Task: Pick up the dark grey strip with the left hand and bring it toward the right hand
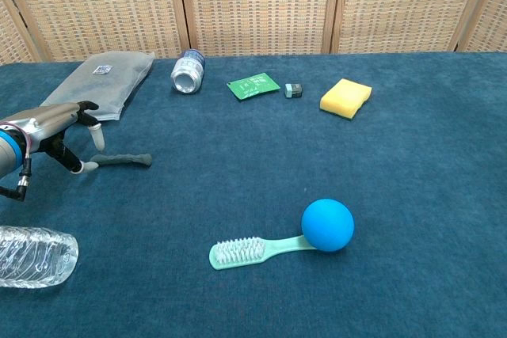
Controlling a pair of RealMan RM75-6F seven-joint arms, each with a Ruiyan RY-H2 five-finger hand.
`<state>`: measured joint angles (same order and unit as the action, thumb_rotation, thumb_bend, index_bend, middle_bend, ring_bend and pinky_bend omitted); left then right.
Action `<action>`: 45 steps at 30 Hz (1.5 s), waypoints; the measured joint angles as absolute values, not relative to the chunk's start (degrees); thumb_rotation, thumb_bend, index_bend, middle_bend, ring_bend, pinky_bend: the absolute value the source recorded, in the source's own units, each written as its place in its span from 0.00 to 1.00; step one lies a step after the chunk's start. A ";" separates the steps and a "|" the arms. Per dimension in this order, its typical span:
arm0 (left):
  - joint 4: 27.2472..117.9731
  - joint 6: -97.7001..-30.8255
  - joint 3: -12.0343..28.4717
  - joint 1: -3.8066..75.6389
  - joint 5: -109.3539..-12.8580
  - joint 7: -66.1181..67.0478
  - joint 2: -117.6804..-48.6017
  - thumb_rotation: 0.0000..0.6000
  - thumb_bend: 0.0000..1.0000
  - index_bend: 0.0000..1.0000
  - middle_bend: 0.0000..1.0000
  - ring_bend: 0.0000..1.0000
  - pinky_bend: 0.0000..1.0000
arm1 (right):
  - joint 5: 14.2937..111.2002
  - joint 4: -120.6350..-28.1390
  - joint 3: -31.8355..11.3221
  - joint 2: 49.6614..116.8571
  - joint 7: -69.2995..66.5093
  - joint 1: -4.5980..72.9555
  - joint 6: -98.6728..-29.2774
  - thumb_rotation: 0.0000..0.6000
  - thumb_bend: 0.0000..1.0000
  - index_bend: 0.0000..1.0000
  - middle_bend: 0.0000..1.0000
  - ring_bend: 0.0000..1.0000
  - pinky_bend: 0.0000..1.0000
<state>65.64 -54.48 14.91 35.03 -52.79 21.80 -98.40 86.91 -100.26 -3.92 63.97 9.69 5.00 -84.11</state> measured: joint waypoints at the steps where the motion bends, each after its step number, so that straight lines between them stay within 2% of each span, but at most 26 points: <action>1: 64.94 -54.31 14.86 35.16 -52.74 21.33 -98.93 1.00 0.35 0.48 0.00 0.00 0.00 | 86.85 -100.22 -3.92 64.00 9.74 5.03 -84.05 1.00 0.00 0.00 0.00 0.00 0.00; 15: 59.54 -54.49 14.24 35.45 -54.67 16.96 -102.21 1.00 0.36 0.50 0.00 0.00 0.00 | 86.15 -99.98 -3.97 63.99 9.48 5.29 -83.70 1.00 0.00 0.00 0.00 0.00 0.00; 31: 59.55 -55.75 14.20 35.27 -56.16 16.71 -102.28 1.00 0.36 0.50 0.00 0.00 0.00 | 86.02 -100.07 -3.81 63.92 9.33 5.44 -83.53 1.00 0.00 0.00 0.00 0.00 0.00; 35: 59.15 -55.52 14.28 35.38 -55.55 17.45 -102.79 1.00 0.43 0.52 0.00 0.00 0.00 | 86.06 -100.09 -3.78 63.81 9.02 5.49 -83.51 1.00 0.00 0.00 0.00 0.00 0.00; 45: 58.57 -56.41 14.70 35.38 -56.10 16.89 -103.14 1.00 0.45 0.58 0.00 0.00 0.00 | 86.15 -100.15 -3.77 63.70 8.61 5.46 -83.75 1.00 0.00 0.00 0.00 0.00 0.00</action>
